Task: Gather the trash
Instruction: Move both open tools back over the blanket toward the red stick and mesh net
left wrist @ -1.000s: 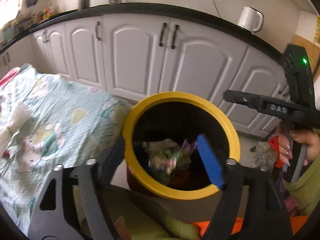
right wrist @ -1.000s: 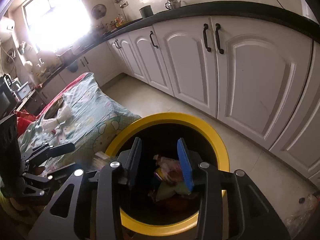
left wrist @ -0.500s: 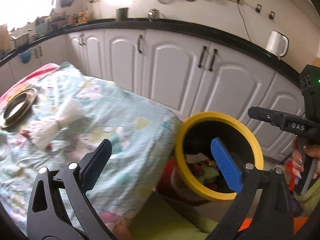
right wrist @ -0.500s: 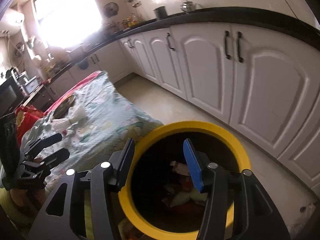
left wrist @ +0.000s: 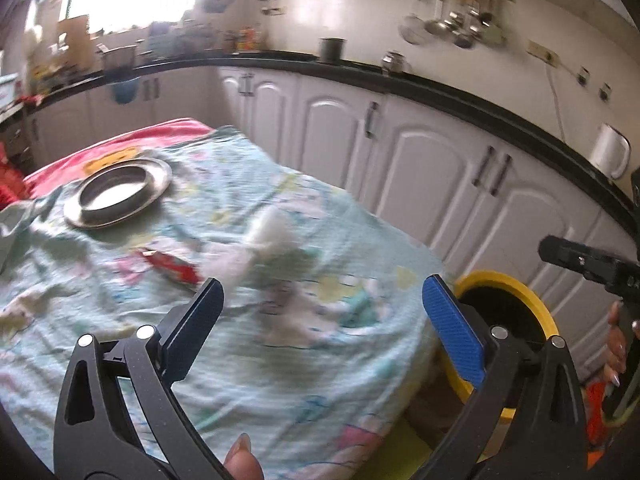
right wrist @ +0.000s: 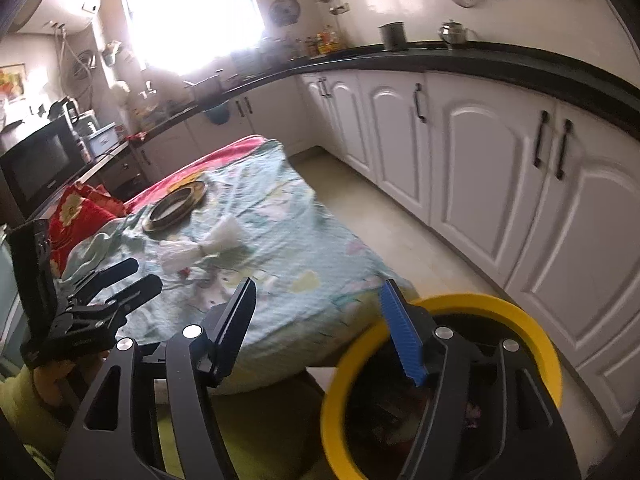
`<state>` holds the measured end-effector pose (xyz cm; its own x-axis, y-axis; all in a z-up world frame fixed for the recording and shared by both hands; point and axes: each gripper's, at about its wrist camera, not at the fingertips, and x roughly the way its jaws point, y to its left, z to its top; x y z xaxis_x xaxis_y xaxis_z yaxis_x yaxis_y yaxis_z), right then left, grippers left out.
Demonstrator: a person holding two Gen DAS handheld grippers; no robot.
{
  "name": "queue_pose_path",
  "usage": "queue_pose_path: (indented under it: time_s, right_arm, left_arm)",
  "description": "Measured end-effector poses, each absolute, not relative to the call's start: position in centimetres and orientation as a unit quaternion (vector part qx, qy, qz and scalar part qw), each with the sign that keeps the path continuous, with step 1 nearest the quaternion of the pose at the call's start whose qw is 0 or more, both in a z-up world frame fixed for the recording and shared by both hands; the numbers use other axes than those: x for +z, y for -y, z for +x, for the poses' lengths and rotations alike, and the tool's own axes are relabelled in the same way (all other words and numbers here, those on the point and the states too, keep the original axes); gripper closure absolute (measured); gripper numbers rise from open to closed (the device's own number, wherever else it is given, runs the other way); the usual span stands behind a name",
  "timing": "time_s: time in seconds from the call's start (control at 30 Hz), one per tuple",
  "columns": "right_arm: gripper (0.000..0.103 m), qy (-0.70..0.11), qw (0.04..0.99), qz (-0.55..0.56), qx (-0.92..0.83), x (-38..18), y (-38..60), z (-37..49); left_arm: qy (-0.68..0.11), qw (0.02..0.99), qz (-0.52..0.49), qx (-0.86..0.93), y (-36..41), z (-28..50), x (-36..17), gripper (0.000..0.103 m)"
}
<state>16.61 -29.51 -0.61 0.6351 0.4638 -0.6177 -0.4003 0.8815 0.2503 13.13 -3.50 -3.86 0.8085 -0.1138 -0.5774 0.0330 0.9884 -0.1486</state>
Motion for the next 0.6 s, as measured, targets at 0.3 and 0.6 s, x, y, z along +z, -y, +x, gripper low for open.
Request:
queue_pose_path:
  time_s: [0.3,0.6]
  right_arm:
    - [0.04,-0.357,0.886,0.023,0.294,0.3,22.5,18.7]
    - [0.04,-0.383,0.857,-0.003,0.343,-1.6,14.0,20.8]
  left_arm:
    - [-0.297,0.947,-0.121,0.033,-3.7,12.8,-3.9,0.012]
    - [-0.3,0.934,-0.172,0.089,-9.6,12.7,-4.8,0.012]
